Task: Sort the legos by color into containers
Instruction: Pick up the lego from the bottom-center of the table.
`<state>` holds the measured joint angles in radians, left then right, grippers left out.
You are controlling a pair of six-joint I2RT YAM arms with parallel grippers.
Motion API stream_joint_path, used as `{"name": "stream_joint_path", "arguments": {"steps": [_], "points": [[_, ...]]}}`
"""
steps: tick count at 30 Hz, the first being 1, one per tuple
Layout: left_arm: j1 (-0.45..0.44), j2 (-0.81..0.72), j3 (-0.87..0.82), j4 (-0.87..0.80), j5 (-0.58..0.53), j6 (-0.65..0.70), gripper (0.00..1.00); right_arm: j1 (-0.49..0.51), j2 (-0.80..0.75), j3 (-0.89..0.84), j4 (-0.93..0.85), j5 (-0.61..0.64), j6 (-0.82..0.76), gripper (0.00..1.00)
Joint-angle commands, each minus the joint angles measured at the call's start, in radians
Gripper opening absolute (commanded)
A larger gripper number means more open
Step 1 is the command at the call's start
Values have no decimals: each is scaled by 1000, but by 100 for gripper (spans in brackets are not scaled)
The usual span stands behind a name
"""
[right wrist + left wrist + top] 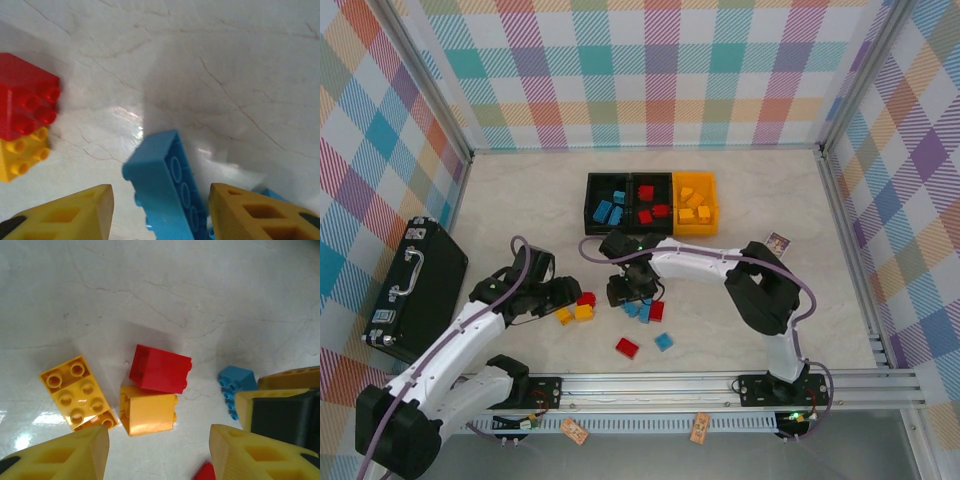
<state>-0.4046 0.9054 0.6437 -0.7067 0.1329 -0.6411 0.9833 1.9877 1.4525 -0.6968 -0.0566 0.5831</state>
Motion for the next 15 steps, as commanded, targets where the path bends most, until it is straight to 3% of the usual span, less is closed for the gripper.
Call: {"name": "stream_joint_path", "arguments": {"steps": [1, 5, 10, 15], "points": [[-5, -8, -15, -23, -14, -41, 55, 5, 42, 42, -37, -23, -35, 47], [-5, -2, -12, -9, -14, -46, 55, 6, 54, 72, -44, -23, -56, 32], [-6, 17, -12, 0, -12, -42, 55, 6, 80, 109, -74, -8, -76, 31], [-5, 39, -7, 12, -7, -40, 55, 6, 92, 119, -82, -8, -80, 23]]}}
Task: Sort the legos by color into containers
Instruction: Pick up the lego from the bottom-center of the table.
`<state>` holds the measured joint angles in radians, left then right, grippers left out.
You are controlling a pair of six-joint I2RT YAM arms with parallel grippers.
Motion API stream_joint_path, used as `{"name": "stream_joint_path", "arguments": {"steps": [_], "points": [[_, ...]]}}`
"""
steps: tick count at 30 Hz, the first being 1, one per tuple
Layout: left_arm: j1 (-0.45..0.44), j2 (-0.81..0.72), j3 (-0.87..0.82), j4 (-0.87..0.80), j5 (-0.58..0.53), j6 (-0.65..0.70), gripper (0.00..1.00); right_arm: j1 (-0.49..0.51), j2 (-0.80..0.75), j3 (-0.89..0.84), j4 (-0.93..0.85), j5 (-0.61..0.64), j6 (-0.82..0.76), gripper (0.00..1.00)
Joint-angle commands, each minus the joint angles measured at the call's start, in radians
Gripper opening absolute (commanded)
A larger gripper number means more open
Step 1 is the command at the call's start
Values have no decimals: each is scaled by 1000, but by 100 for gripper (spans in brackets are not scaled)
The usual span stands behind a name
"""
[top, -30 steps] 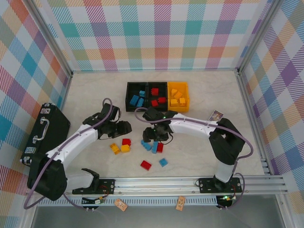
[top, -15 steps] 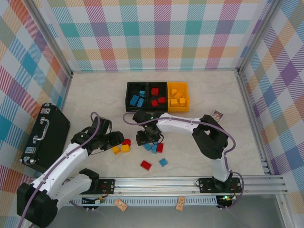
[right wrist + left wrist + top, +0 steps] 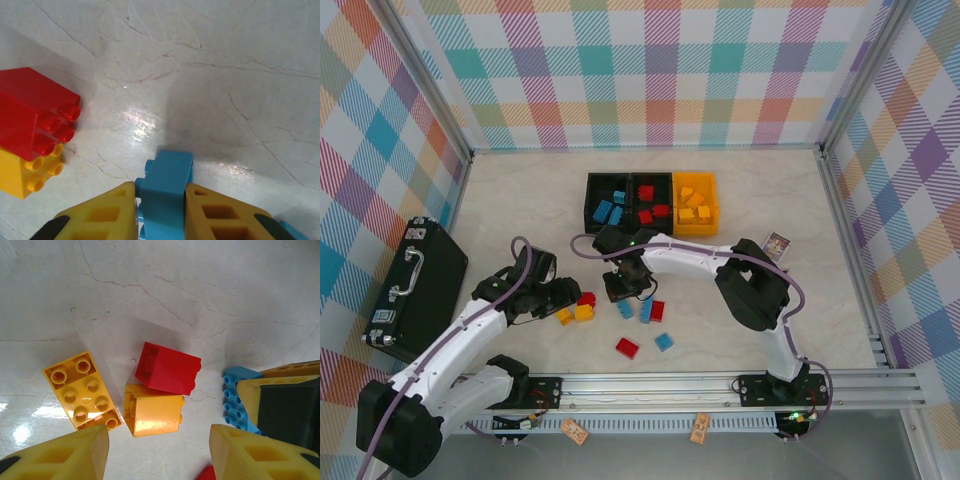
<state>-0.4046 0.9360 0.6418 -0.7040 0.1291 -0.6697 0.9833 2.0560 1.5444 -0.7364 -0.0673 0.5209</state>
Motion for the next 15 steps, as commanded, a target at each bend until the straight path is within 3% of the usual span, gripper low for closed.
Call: {"name": "stream_joint_path", "arguments": {"steps": [1, 4, 7, 10, 15], "points": [[-6, 10, -4, 10, -2, -10, 55, 6, 24, 28, -43, 4, -19, 23], [-5, 19, -1, 13, -2, -5, 55, 6, 32, 45, -54, 5, -26, 23], [-6, 21, 1, 14, -3, -5, 55, 6, 49, 65, -65, -2, -28, 32], [-5, 19, -1, 14, -3, -5, 55, 7, 60, 65, -64, -3, -25, 32], [-6, 17, -1, 11, -6, -6, 55, 6, 61, 72, -61, -6, -32, 20]]}}
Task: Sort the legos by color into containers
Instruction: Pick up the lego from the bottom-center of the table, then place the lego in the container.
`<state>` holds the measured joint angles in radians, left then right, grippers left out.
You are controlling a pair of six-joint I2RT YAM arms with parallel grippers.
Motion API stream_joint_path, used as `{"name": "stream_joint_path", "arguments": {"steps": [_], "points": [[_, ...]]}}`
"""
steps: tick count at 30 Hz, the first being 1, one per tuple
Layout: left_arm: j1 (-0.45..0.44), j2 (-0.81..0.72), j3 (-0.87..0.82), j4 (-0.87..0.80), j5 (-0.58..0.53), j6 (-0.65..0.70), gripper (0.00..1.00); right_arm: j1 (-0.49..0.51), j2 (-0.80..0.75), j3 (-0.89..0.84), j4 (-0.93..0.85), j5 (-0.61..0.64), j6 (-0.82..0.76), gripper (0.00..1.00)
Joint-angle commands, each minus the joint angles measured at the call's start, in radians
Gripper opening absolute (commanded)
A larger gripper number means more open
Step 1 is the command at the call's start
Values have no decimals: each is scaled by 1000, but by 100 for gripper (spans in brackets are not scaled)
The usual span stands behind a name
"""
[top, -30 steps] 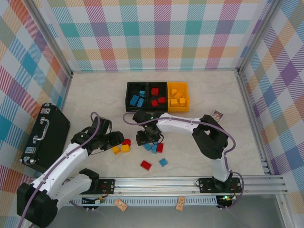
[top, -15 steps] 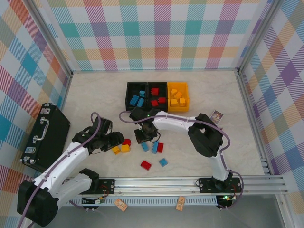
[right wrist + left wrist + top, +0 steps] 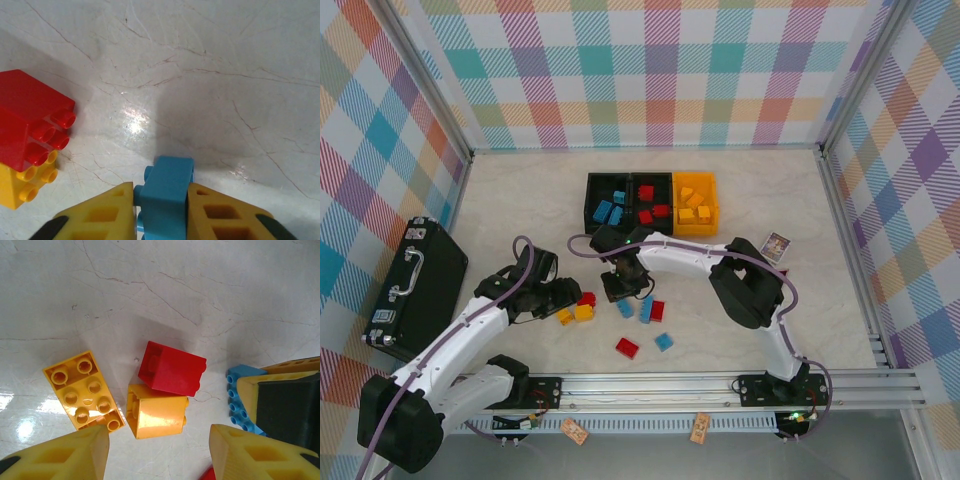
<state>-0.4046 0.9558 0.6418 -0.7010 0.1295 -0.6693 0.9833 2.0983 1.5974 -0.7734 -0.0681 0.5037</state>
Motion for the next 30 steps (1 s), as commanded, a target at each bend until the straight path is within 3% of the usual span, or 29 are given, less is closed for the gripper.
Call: {"name": "stream_joint_path", "arguments": {"steps": [1, 7, 16, 23, 30], "points": [[-6, -1, -1, 11, -8, -5, 55, 4, 21, 26, -30, -3, -20, 19], [-6, 7, 0, 21, -3, -6, 55, -7, 1, 74, -51, 26, -41, 16], [-6, 30, 23, 50, 2, -9, 55, -125, -14, 238, -81, 27, -76, 16], [-7, 58, 40, 73, 9, -17, 55, -236, 111, 508, -130, -7, -75, 17], [-8, 51, 41, 79, 7, -38, 55, -313, 328, 870, -207, -58, -20, 17]]}}
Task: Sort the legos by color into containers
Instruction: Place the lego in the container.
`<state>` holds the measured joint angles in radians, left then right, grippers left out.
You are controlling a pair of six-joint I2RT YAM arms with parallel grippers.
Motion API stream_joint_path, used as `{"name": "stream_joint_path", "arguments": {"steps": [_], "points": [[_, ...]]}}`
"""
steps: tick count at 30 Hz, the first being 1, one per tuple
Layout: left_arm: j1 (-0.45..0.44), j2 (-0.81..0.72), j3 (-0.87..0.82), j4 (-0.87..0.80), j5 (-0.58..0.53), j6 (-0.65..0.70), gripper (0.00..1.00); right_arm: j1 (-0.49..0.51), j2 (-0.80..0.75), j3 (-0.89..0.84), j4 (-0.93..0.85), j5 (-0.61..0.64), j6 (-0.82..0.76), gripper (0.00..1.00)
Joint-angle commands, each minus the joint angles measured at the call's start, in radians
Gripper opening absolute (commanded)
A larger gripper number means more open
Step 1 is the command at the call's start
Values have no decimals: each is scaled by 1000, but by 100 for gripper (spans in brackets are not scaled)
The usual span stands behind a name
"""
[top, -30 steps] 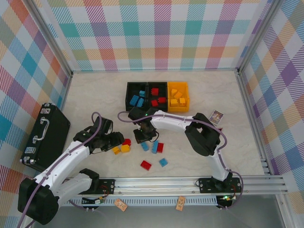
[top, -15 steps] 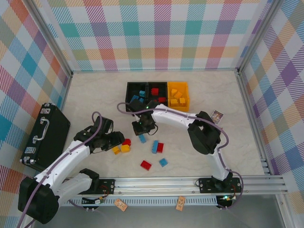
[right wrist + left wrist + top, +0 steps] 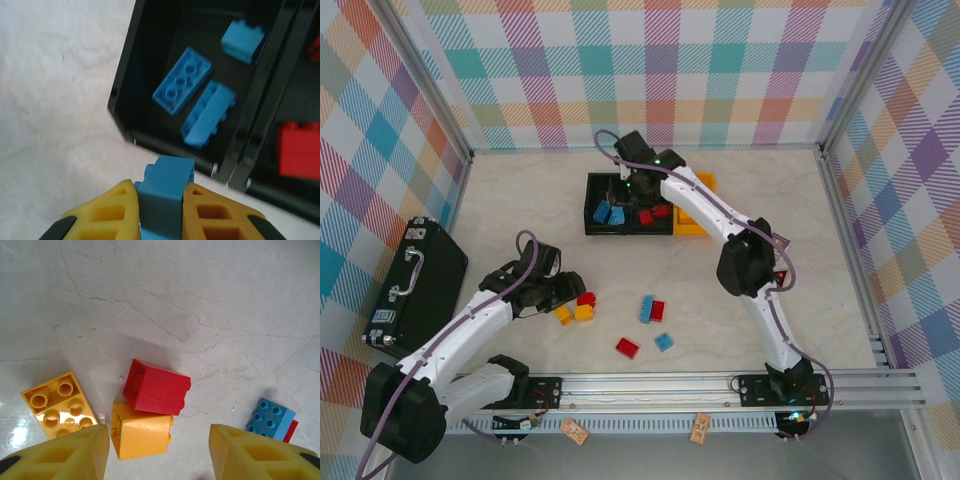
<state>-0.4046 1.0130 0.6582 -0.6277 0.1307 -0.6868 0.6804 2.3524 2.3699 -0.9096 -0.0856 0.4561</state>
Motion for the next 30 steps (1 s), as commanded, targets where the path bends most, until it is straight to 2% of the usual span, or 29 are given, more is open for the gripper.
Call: {"name": "stream_joint_path", "arguments": {"steps": [1, 4, 13, 20, 27, 30], "points": [[-8, -9, 24, 5, 3, -23, 55, -15, 94, 133, -69, -48, 39, 17], [-8, -25, 18, -1, -3, -32, 55, -34, 142, 195, -40, -70, 77, 18], [-10, -45, 3, -12, -9, -44, 55, -42, 207, 244, 18, -59, 115, 19], [-10, -27, 4, 6, -1, -44, 55, -43, 212, 252, 26, -31, 122, 45], [-13, -12, 14, 18, 6, -42, 55, -41, 155, 248, 0, -26, 89, 46], [-14, -10, 17, 21, 5, -39, 55, -37, 88, 188, -3, -23, 63, 46]]}}
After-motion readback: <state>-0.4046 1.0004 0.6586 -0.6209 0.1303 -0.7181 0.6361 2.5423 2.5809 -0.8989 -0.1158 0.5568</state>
